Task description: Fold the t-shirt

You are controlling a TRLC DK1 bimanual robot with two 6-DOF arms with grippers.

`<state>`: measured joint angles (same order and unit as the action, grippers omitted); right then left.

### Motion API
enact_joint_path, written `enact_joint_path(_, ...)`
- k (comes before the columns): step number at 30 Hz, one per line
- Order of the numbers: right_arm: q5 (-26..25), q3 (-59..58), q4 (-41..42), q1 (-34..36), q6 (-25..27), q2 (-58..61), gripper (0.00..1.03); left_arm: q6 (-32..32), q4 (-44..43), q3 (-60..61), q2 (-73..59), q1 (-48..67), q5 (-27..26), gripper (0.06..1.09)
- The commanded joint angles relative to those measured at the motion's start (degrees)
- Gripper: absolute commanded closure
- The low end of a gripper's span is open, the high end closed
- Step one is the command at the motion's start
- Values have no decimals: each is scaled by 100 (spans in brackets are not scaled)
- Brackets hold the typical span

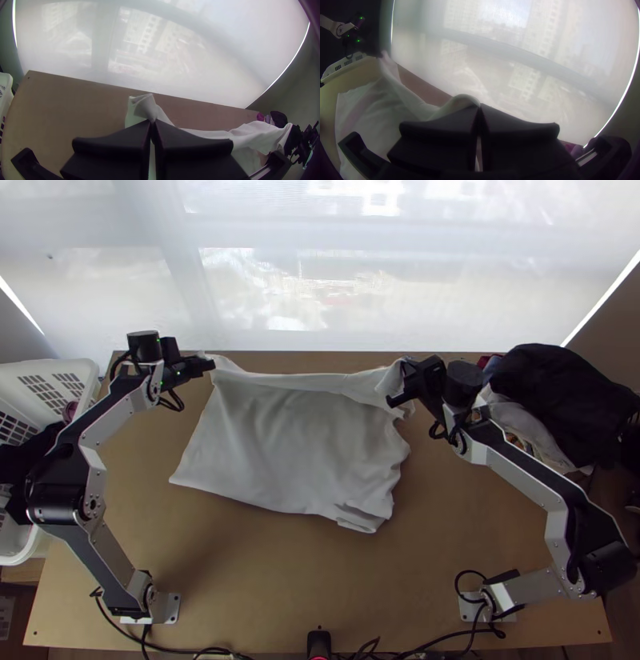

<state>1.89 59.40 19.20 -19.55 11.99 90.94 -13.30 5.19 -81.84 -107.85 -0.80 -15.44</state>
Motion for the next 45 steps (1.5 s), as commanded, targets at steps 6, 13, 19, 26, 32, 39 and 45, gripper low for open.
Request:
enact_joint_path(6,-4,-1114,-4,-277,5,-454,100,29,-291,1206,616,18,-3,105)
enact_joint_path(13,-4,-1334,-4,-312,23,-533,100,29,-528,1777,845,80,15,105)
enact_joint_path(19,-4,-1563,-4,-479,14,-568,84,12,-493,1953,801,-8,32,81)
enact_joint_path(26,-13,-1563,-347,-488,-4,-1122,17,267,615,2058,1504,-34,-20,32)
enact_joint_path(32,-295,-1624,-523,-497,330,-1746,4,609,1608,2559,2691,-158,-187,29)
enact_joint_path(39,-1376,-1519,-1446,-726,682,-2071,5,908,2619,3306,3728,-193,-161,29)
enact_joint_path(45,-1376,-1457,-2052,-813,577,-2563,5,1093,2830,3772,4053,-193,226,29)
